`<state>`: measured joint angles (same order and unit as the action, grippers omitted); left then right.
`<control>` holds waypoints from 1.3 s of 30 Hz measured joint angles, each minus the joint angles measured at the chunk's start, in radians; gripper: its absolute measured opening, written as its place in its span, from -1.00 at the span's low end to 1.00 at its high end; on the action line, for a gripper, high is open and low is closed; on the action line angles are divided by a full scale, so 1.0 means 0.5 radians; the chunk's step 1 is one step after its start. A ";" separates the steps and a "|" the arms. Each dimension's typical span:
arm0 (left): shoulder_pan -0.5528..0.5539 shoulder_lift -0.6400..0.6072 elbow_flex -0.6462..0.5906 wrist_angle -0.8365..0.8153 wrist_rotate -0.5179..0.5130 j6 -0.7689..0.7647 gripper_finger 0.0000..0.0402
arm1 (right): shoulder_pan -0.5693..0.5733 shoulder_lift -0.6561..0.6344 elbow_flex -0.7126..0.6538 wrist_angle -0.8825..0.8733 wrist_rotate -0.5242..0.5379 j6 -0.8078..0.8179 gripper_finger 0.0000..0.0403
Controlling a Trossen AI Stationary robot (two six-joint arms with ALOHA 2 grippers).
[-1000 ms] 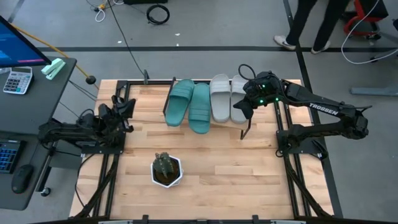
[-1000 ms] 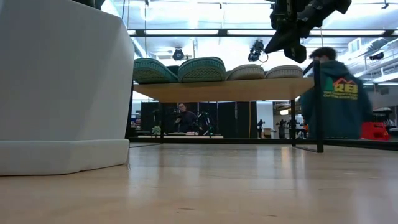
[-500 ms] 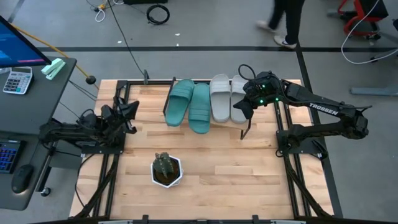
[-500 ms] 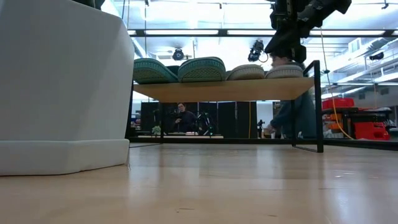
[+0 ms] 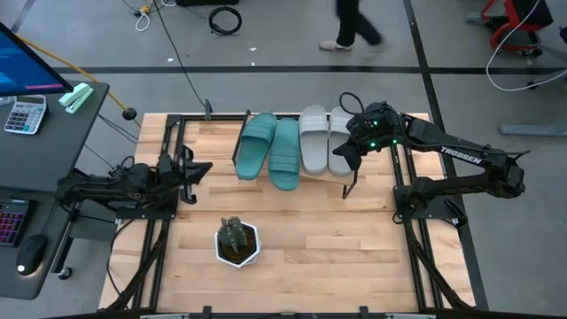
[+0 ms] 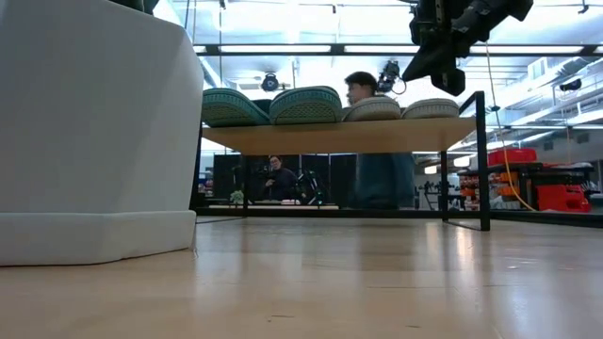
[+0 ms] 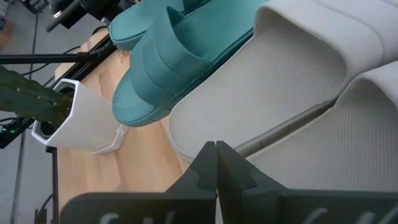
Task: Pick and place slides into the shelf
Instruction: Return to Home Position
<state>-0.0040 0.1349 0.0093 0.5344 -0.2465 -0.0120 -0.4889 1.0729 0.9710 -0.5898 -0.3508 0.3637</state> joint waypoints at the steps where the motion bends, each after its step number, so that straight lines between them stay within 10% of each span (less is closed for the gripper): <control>1: 0.000 0.000 0.000 -0.043 0.019 -0.018 -1.00 | 0.000 0.000 0.000 -0.002 -0.004 0.000 -1.00; 15: 0.000 0.001 -0.001 -0.470 0.334 -0.298 -1.00 | 0.000 0.000 0.000 -0.003 -0.014 0.021 -1.00; 39: 0.000 0.001 -0.001 -0.957 0.171 -0.566 -0.96 | 0.000 -0.091 0.001 -0.031 -0.012 0.029 -1.00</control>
<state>-0.0040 0.1352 0.0090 0.0559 -0.1608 -0.2952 -0.4889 1.0276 0.9714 -0.6051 -0.3569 0.3781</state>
